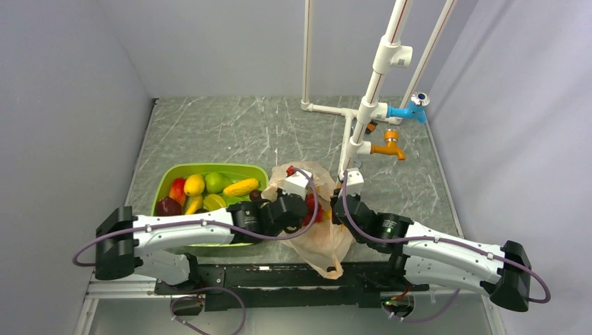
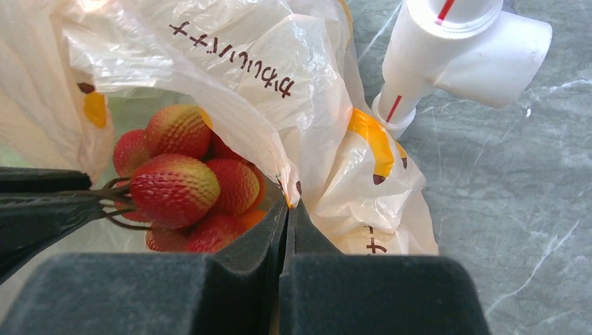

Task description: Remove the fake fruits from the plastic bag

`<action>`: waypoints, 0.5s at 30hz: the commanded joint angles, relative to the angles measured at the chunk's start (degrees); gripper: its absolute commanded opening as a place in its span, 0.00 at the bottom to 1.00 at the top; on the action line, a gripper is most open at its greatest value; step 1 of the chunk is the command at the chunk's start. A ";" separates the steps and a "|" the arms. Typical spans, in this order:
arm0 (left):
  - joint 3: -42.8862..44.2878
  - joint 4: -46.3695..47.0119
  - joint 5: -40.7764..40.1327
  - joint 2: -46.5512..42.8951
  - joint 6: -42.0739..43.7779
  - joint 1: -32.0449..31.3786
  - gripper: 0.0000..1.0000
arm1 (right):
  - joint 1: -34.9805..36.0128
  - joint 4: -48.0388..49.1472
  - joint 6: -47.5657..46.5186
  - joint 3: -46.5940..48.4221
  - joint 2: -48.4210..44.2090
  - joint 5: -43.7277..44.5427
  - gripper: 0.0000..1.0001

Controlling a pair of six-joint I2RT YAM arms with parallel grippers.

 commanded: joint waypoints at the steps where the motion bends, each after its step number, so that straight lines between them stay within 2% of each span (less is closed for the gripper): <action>1: -3.60 10.01 5.74 -6.64 -1.90 -0.24 0.00 | -0.13 1.34 -0.15 0.36 -0.14 -0.18 0.00; 8: -6.96 13.09 8.79 -14.10 -3.09 1.07 0.00 | -0.26 1.69 -0.64 0.64 0.33 -0.49 0.00; 15: -12.69 20.36 14.50 -23.80 -4.24 2.99 0.00 | -0.49 2.24 -0.81 0.62 0.98 -0.11 0.00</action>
